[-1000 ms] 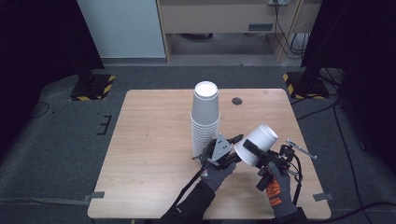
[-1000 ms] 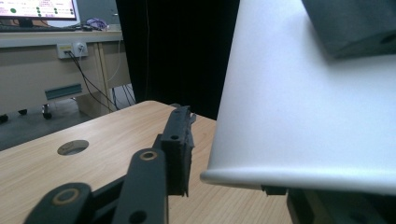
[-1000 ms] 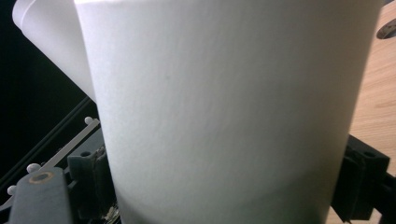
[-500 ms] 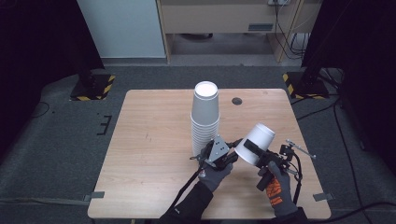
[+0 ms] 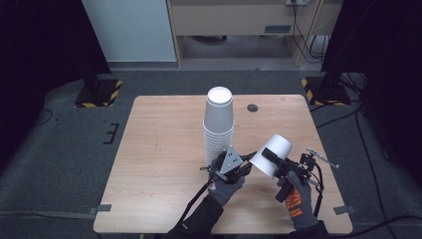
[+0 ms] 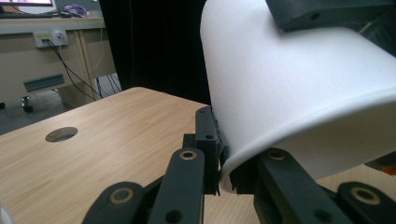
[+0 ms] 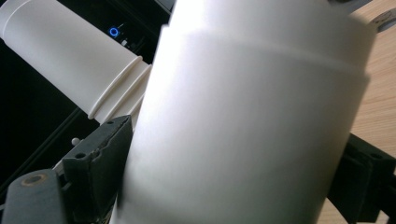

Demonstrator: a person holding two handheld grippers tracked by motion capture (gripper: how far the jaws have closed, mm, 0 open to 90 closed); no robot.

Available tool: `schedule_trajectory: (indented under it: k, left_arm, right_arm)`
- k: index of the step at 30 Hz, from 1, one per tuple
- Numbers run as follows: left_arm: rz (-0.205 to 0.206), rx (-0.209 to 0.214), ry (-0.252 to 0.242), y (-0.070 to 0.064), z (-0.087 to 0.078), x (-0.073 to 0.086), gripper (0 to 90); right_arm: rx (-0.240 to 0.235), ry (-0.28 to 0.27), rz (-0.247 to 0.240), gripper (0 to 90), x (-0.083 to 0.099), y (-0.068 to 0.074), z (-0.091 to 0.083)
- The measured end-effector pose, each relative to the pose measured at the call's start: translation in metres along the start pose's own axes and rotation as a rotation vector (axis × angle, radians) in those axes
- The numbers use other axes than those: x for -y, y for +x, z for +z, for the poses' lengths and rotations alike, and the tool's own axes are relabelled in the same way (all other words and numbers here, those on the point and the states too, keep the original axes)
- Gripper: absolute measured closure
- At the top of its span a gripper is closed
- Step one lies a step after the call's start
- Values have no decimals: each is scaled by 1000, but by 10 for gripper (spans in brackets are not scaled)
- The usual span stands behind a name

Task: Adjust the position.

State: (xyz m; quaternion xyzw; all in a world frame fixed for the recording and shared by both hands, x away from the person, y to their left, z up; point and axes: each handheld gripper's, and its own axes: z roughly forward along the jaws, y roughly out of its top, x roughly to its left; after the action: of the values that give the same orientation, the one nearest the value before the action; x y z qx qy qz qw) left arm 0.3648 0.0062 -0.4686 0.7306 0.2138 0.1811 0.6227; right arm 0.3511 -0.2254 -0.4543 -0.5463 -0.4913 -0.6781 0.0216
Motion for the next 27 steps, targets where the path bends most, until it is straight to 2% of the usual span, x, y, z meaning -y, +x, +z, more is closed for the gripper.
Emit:
schedule_trajectory:
  k: [4, 16, 24, 27]
  left_arm:
    - [13, 4, 7, -1, -4, -1, 834]
    - [17, 0, 20, -1, -13, -5, 840]
    - [19, 4, 35, -1, -16, -6, 846]
    - [23, 6, 39, -1, -18, -6, 847]
  right_arm:
    - [-1, -8, -1, 106, -2, -3, -1]
    - [-19, -10, -17, 75, -4, -3, 0]
    - [-9, -11, -27, 52, -5, -5, 1]
    - [0, -29, -31, 53, -6, -6, 0]
